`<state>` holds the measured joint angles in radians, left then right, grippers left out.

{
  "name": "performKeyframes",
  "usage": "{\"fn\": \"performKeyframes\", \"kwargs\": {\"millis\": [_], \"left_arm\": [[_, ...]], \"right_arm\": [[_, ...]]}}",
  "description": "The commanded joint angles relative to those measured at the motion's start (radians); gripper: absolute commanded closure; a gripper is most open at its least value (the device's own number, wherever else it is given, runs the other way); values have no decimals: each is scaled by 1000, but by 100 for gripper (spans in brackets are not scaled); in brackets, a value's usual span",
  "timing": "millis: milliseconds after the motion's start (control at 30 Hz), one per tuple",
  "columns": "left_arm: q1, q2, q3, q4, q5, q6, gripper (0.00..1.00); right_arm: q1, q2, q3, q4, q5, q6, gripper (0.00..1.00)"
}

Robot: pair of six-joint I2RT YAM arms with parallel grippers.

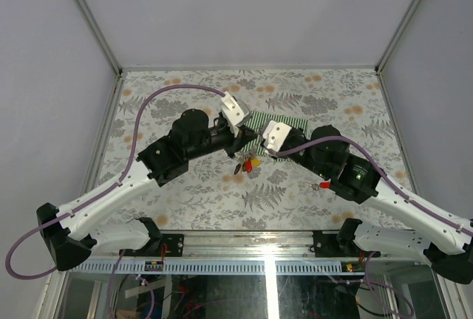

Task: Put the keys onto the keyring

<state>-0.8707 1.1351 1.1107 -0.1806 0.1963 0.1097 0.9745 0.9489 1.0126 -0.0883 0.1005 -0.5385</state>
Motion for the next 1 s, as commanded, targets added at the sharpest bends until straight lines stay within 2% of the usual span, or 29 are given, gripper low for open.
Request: {"fn": "performKeyframes", "kwargs": {"millis": [0, 333, 967], "left_arm": [[-14, 3, 33, 19, 38, 18, 100], [-22, 17, 43, 0, 95, 30, 100], [-30, 16, 45, -8, 107, 38, 100]], "right_arm": [[5, -18, 45, 76, 54, -3, 100], [4, -6, 54, 38, 48, -30, 100], [4, 32, 54, 59, 37, -20, 90]]}}
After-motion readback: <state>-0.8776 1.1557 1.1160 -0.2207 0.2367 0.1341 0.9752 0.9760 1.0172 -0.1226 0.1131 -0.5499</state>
